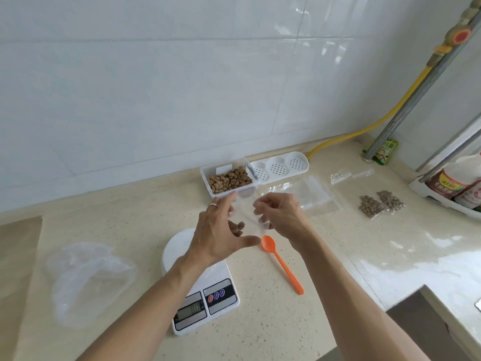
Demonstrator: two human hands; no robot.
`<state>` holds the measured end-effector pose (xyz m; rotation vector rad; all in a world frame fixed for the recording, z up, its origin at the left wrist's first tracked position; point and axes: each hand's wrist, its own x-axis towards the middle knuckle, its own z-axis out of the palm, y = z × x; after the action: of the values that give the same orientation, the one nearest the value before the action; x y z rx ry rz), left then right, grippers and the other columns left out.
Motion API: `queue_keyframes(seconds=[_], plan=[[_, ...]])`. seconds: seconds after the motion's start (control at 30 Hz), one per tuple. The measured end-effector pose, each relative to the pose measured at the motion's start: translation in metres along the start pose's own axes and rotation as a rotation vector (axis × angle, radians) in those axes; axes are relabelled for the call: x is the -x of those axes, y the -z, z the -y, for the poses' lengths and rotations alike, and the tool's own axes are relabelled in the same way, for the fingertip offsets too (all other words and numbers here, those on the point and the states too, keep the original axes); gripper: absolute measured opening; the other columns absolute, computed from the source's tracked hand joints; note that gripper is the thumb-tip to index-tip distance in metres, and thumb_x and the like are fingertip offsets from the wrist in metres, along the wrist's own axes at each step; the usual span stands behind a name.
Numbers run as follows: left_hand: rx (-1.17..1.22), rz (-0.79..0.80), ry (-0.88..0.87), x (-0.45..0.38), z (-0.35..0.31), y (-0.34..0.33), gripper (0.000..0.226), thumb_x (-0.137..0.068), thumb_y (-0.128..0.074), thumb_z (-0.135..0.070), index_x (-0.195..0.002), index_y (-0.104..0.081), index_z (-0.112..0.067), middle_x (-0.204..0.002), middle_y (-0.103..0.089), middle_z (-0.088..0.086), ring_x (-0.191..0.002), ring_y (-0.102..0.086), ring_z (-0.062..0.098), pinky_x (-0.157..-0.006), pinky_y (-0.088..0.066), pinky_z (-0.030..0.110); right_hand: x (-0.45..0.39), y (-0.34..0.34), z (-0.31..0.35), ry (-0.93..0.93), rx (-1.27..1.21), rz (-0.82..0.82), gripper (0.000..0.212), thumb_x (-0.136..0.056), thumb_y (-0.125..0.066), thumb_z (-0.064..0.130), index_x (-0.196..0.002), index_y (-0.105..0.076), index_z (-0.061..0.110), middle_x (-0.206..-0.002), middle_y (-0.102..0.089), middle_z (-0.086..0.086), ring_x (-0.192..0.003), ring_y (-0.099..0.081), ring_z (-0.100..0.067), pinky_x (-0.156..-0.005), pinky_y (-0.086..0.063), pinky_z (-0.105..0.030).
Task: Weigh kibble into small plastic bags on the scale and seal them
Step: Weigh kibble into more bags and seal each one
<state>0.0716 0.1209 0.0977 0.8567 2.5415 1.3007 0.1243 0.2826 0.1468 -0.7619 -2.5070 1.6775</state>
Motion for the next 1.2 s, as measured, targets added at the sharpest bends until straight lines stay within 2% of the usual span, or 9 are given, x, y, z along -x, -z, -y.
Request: queue_keyframes(seconds=[0.1, 0.17, 0.27, 0.4, 0.53, 0.67, 0.9, 1.03, 1.2], plan=[[0.061, 0.009, 0.110, 0.001, 0.006, 0.011, 0.110, -0.051, -0.066, -0.082, -0.144, -0.033, -0.032, -0.108, -0.049, -0.011, -0.095, -0.055, 0.007, -0.083, -0.050, 0.031, -0.003, -0.006, 0.007, 0.044, -0.111, 0.084, 0.014, -0.099, -0.057, 0.015, -0.093, -0.065, 0.005, -0.089, -0.074, -0.008, -0.076, -0.071, -0.014, -0.060, -0.056, -0.024], [0.136, 0.049, 0.206, 0.001, 0.014, 0.021, 0.073, -0.070, -0.061, -0.072, -0.128, -0.051, -0.030, -0.104, -0.059, -0.008, -0.096, -0.059, 0.010, -0.079, -0.052, 0.031, -0.005, -0.008, 0.012, 0.097, -0.128, 0.132, 0.015, -0.100, -0.055, 0.015, -0.092, -0.063, 0.005, -0.091, -0.075, -0.008, -0.080, -0.073, -0.019, -0.062, -0.056, -0.025], [0.152, 0.103, 0.259, 0.004, 0.033, 0.033, 0.009, -0.096, -0.057, -0.032, -0.092, -0.063, -0.026, -0.093, -0.067, -0.008, -0.093, -0.062, 0.011, -0.074, -0.046, 0.025, -0.009, -0.011, 0.015, 0.137, -0.168, 0.178, 0.017, -0.102, -0.050, 0.014, -0.094, -0.060, 0.004, -0.092, -0.075, -0.011, -0.082, -0.073, -0.025, -0.065, -0.058, -0.029], [0.096, 0.084, 0.290, 0.011, 0.053, 0.044, 0.026, -0.097, -0.051, -0.009, -0.081, -0.061, -0.027, -0.079, -0.067, -0.006, -0.075, -0.064, 0.002, -0.070, -0.047, 0.021, -0.016, -0.020, 0.011, 0.114, -0.164, 0.202, 0.020, -0.101, -0.053, 0.021, -0.100, -0.061, 0.002, -0.090, -0.075, -0.009, -0.081, -0.072, -0.023, -0.070, -0.060, -0.032], [0.027, 0.043, 0.320, 0.011, 0.067, 0.053, 0.022, -0.096, -0.054, -0.014, -0.082, -0.062, -0.029, -0.075, -0.066, -0.006, -0.072, -0.064, 0.006, -0.070, -0.054, 0.027, -0.026, -0.040, -0.006, 0.105, 0.010, 0.208, 0.007, -0.095, -0.063, 0.013, -0.099, -0.064, 0.007, -0.086, -0.074, -0.007, -0.073, -0.071, -0.018, -0.066, -0.059, -0.027], [-0.070, 0.087, 0.371, 0.005, 0.082, 0.057, 0.011, -0.093, -0.060, -0.022, -0.083, -0.062, -0.024, -0.076, -0.065, -0.006, -0.072, -0.064, 0.012, -0.070, -0.054, 0.032, -0.038, -0.058, -0.034, -0.097, -0.078, 0.210, 0.005, -0.094, -0.063, 0.010, -0.095, -0.066, 0.005, -0.088, -0.074, -0.012, -0.072, -0.070, -0.022, -0.073, -0.062, -0.037], [-0.270, 0.076, 0.357, -0.010, 0.110, 0.034, 0.006, -0.095, -0.057, -0.020, -0.098, -0.063, -0.018, -0.096, -0.064, -0.005, -0.087, -0.060, 0.013, -0.072, -0.045, 0.025, -0.056, -0.082, -0.073, -0.205, 0.006, 0.082, 0.005, -0.094, -0.062, 0.010, -0.092, -0.067, 0.009, -0.089, -0.074, -0.009, -0.068, -0.068, -0.017, -0.072, -0.060, -0.039], [-0.474, 0.029, 0.252, -0.002, 0.123, 0.023, 0.028, -0.093, -0.057, -0.021, -0.119, -0.062, -0.011, -0.116, -0.062, 0.009, -0.108, -0.056, 0.028, -0.090, -0.046, 0.043, -0.063, -0.083, -0.081, -0.160, 0.235, 0.070, 0.035, -0.094, -0.063, 0.027, -0.125, -0.055, 0.012, -0.117, -0.067, -0.003, -0.097, -0.065, -0.021, -0.078, -0.055, -0.037], [-0.730, -0.052, 0.097, 0.034, 0.132, 0.028, 0.042, -0.097, -0.045, -0.033, -0.130, -0.054, -0.008, -0.125, -0.059, 0.013, -0.124, -0.049, 0.031, -0.101, -0.042, 0.046, -0.055, -0.092, -0.073, 0.182, 0.647, 0.014, 0.051, -0.100, -0.048, 0.036, -0.143, -0.041, 0.010, -0.146, -0.048, -0.011, -0.136, -0.038, -0.029, -0.109, -0.033, -0.045]])
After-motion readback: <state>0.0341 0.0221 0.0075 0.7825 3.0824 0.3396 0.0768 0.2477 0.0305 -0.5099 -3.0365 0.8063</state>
